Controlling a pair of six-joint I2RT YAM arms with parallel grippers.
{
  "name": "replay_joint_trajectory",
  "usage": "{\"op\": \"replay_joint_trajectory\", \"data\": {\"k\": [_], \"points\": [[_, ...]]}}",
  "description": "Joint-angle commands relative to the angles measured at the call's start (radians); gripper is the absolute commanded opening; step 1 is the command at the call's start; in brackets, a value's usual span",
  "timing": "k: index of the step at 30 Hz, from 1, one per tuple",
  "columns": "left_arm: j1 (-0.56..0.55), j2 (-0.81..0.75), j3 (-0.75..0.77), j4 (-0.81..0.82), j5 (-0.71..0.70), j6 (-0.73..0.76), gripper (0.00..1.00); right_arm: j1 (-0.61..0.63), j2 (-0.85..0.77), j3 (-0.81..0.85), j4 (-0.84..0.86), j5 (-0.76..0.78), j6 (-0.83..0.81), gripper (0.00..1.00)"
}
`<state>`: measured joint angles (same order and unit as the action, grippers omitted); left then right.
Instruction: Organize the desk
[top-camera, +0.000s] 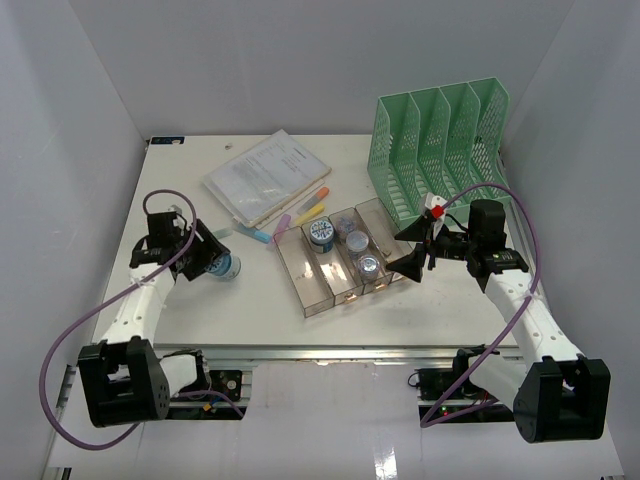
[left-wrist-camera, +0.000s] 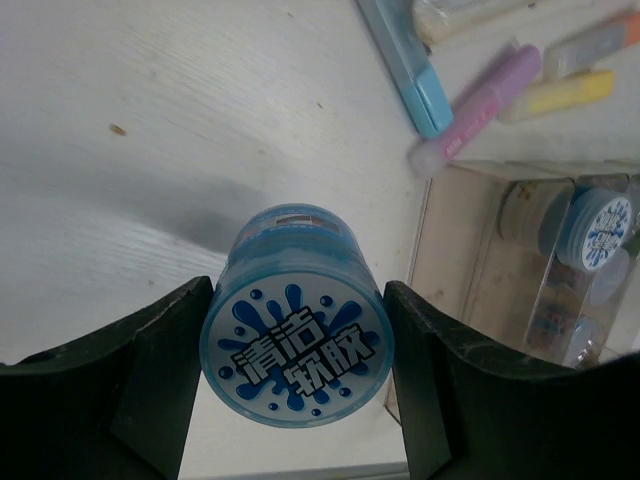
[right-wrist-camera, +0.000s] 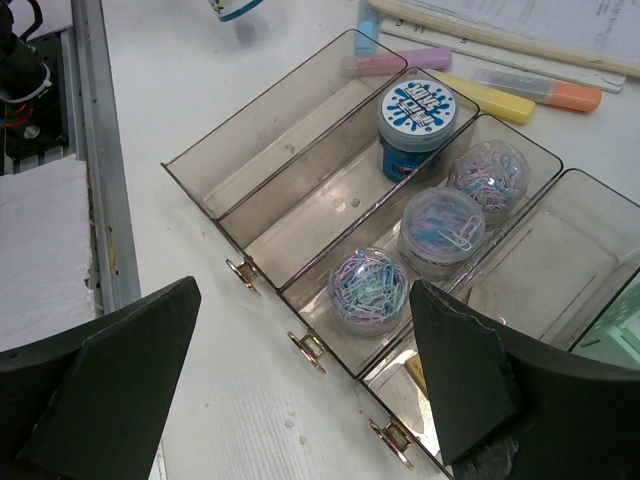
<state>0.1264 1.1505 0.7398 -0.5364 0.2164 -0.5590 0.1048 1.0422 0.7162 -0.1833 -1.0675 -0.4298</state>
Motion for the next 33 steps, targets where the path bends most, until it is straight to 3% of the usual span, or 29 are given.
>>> {"op": "replay_joint_trajectory", "data": {"k": [1,7,13,16,23,33], "points": [[-0.197,-0.067,0.066,0.051,0.111,-0.097,0.0,-0.004,0.014,0.003,0.016,0.012,-0.019,0.91],[-0.455,-0.01,0.143,0.112,0.041,-0.174,0.0,-0.005,0.033,0.006,0.007,0.035,-0.036,0.91],[-0.72,0.182,0.293,0.148,-0.082,-0.206,0.0,-0.006,0.045,0.005,0.001,0.048,-0.045,0.91],[-0.793,0.318,0.387,0.152,-0.132,-0.193,0.0,-0.009,0.049,0.005,0.0,0.052,-0.049,0.91],[-0.856,0.523,0.552,0.133,-0.173,-0.15,0.0,-0.014,0.055,0.006,-0.007,0.055,-0.059,0.91],[-0.896,0.6,0.615,0.059,-0.28,-0.105,0.01,-0.014,0.065,0.011,-0.018,0.058,-0.075,0.91]]}}
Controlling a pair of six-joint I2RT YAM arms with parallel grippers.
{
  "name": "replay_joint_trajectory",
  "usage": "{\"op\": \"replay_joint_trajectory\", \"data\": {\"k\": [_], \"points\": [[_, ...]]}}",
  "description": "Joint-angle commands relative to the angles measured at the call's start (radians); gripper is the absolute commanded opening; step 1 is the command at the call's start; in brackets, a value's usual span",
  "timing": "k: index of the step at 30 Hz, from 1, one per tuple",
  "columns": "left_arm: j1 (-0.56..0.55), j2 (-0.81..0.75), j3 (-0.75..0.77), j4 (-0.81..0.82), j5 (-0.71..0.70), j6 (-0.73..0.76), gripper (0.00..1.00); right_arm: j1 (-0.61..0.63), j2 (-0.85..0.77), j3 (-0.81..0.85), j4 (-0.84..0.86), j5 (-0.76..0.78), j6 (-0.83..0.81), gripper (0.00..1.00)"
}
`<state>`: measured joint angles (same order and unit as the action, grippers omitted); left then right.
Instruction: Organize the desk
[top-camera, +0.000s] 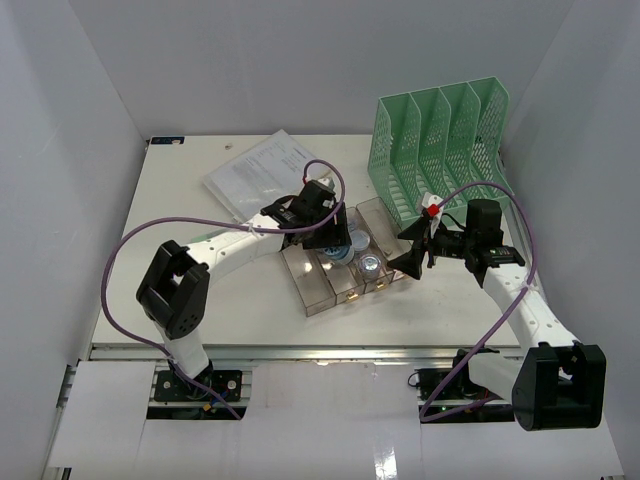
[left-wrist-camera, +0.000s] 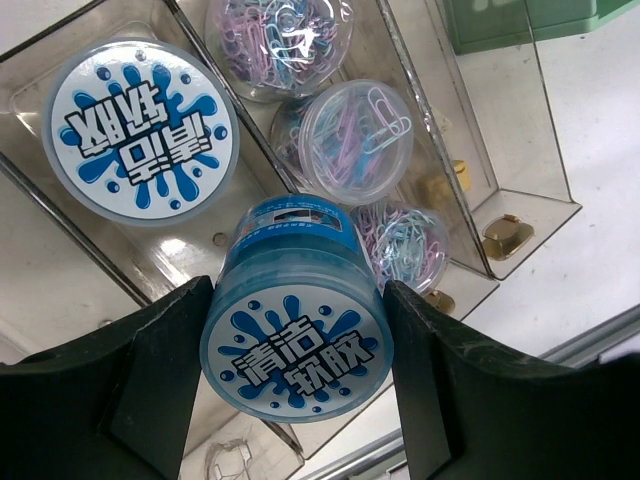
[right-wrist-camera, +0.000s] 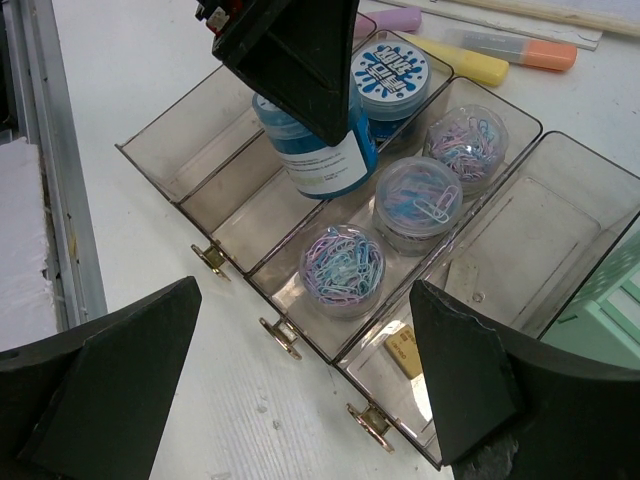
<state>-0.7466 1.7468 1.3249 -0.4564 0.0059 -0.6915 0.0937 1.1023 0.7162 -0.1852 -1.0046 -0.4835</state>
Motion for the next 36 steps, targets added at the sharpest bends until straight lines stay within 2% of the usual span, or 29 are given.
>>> {"op": "replay_joint_trajectory", "data": {"k": [1,11,27,36], "points": [[-0.023,0.003,0.031,-0.022,-0.075,0.027,0.01,-0.003,0.005,0.011,-0.016,-0.005,-0.021,0.91],[-0.076,-0.017,0.057,-0.066,-0.143,0.051,0.02,-0.003,0.012,0.011,-0.017,-0.003,-0.023,0.91],[-0.086,-0.079,0.002,-0.079,-0.192,0.062,0.04,-0.003,0.026,0.009,-0.02,0.004,-0.029,0.91],[-0.088,-0.059,-0.019,-0.077,-0.179,0.067,0.12,-0.003,0.033,0.009,-0.02,0.006,-0.03,0.91]]}}
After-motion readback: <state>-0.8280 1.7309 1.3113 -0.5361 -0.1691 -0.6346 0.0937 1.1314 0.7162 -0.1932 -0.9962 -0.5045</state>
